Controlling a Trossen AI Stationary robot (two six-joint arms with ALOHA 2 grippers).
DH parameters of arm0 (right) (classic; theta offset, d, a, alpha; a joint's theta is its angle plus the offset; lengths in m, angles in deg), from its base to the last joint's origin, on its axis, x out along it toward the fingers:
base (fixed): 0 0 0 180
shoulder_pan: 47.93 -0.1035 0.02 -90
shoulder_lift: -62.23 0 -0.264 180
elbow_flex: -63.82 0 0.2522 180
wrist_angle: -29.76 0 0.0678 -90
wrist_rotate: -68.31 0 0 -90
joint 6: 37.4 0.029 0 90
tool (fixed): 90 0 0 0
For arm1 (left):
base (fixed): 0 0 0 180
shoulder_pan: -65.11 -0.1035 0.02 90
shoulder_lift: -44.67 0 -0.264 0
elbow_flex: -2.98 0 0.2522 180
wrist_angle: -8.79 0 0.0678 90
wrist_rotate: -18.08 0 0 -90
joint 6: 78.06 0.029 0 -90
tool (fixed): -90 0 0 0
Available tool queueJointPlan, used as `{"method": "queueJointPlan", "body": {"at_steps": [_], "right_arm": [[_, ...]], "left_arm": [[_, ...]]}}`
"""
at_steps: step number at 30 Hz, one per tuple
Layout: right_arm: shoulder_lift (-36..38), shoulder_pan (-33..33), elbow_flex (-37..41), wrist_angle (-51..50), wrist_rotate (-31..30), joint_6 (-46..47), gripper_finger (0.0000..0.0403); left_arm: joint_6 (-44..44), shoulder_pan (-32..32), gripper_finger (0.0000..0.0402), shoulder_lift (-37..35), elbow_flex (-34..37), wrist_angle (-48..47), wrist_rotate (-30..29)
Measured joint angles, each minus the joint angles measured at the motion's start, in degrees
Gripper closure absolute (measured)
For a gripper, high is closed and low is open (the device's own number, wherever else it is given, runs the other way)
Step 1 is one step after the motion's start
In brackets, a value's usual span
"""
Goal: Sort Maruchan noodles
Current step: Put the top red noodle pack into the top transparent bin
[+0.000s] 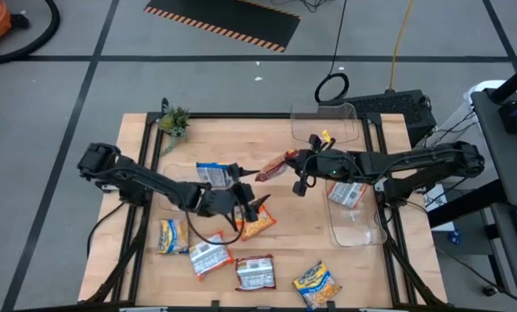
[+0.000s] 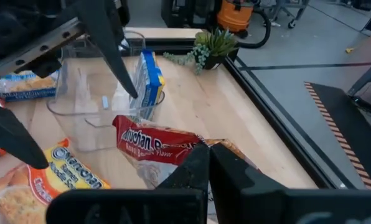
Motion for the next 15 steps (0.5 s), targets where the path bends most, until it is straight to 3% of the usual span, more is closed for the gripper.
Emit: {"method": "queueJointPlan", "body": {"at_steps": [6,12,15], "right_arm": [[1.95,1.32,0.0,-0.76,0.09,-4.0,0.0403],[5.01,3.59,0.0,-1.18,0.13,-7.5,0.0403],[6.33,5.09,0.0,-1.24,0.42,-9.64,0.0403]], "left_arm": [[1.09,1.58,0.001,-0.89,0.02,-0.97,-3.55],[-15.19,1.85,0.0022,-7.21,0.02,-11.19,0.87],[-17.18,2.08,0.004,-9.16,0.02,-14.43,1.5]]}}
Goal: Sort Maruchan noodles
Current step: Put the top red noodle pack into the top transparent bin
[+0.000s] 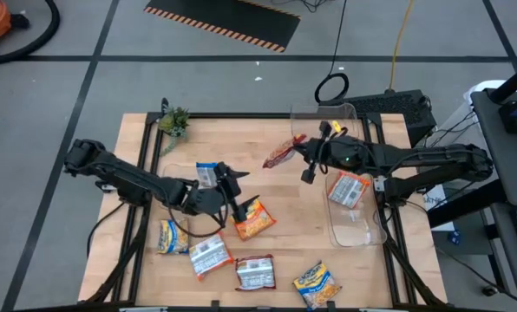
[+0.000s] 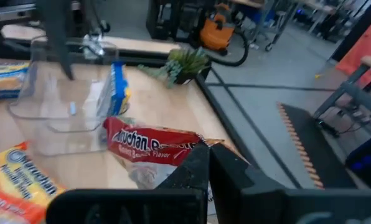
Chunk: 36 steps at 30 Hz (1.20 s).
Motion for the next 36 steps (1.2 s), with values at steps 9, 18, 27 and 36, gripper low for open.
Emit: {"method": "queueJointPlan", "body": {"at_steps": [9,18,27,36], "right_arm": [[1.66,8.27,0.0,0.45,5.22,-6.79,0.0403],[1.57,18.83,-1.97,-2.52,14.98,-11.07,0.0403],[1.19,24.16,-9.63,-13.95,15.13,-25.95,0.0403],[-2.43,30.84,-8.83,-15.72,15.34,-35.67,0.0403]], "left_arm": [[1.07,-1.18,0.0079,-2.06,0.0,-0.11,5.29],[1.14,-5.0,0.0082,-1.9,0.02,-2.58,12.25],[1.07,-7.61,0.0082,-1.93,0.02,-3.23,13.28],[3.6,-8.29,0.0082,-1.93,0.02,-1.0,13.89]]}}
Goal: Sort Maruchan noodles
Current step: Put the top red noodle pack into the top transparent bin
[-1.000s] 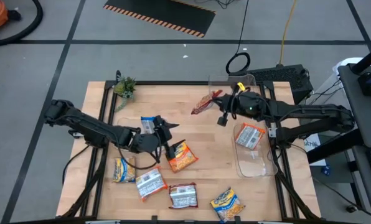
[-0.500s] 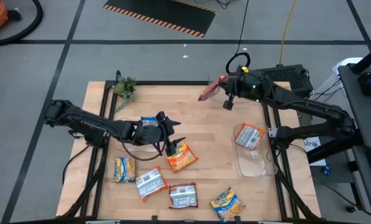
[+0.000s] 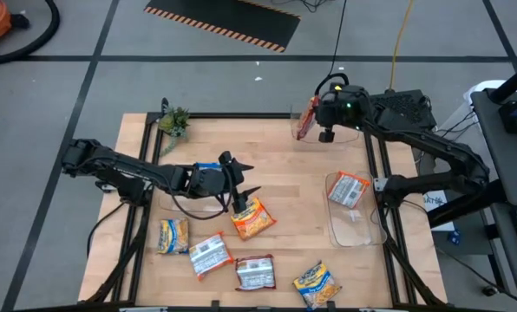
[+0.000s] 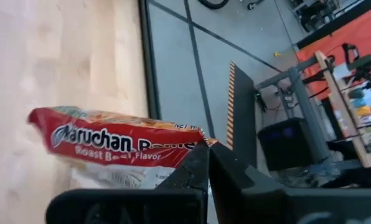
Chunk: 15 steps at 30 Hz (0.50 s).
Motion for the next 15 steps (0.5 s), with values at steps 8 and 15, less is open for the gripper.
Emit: {"method": "queueJointPlan", "body": {"at_steps": [8,15], "right_arm": [[-5.48,4.2,0.0,2.38,1.44,-7.3,0.0403],[-9.15,5.53,0.0,3.78,4.42,-9.56,0.0403]], "left_arm": [[0.32,0.14,0.0082,0.0,0.0,0.23,0.0],[-0.73,0.48,0.0082,0.0,0.0,-0.34,0.0]]}}
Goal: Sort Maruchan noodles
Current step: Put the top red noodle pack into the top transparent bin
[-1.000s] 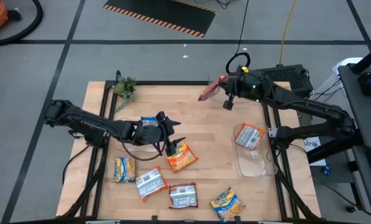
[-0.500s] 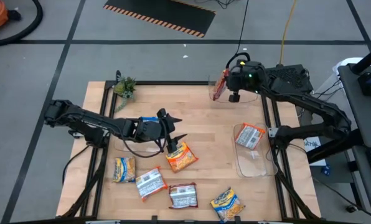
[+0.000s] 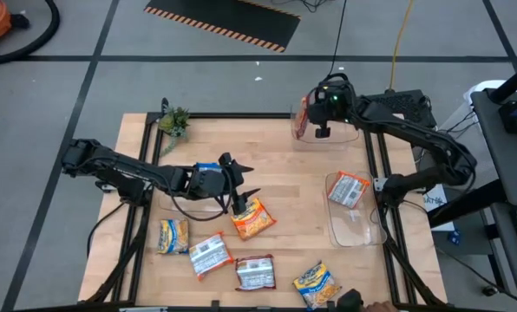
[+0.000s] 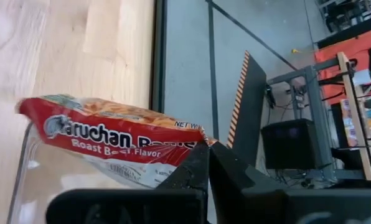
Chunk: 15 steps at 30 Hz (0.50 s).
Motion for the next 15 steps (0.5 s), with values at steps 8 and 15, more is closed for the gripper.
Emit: {"method": "queueJointPlan", "body": {"at_steps": [8,15], "right_arm": [[-0.6,0.0,-0.02,-0.6,0.0,-0.1,0.0403],[-1.24,1.35,-0.02,-2.98,3.97,0.08,0.0403]], "left_arm": [[-1.58,0.33,0.0082,0.0,0.0,-0.77,0.0],[-2.04,1.33,0.0082,0.0,0.0,-0.68,0.0]]}}
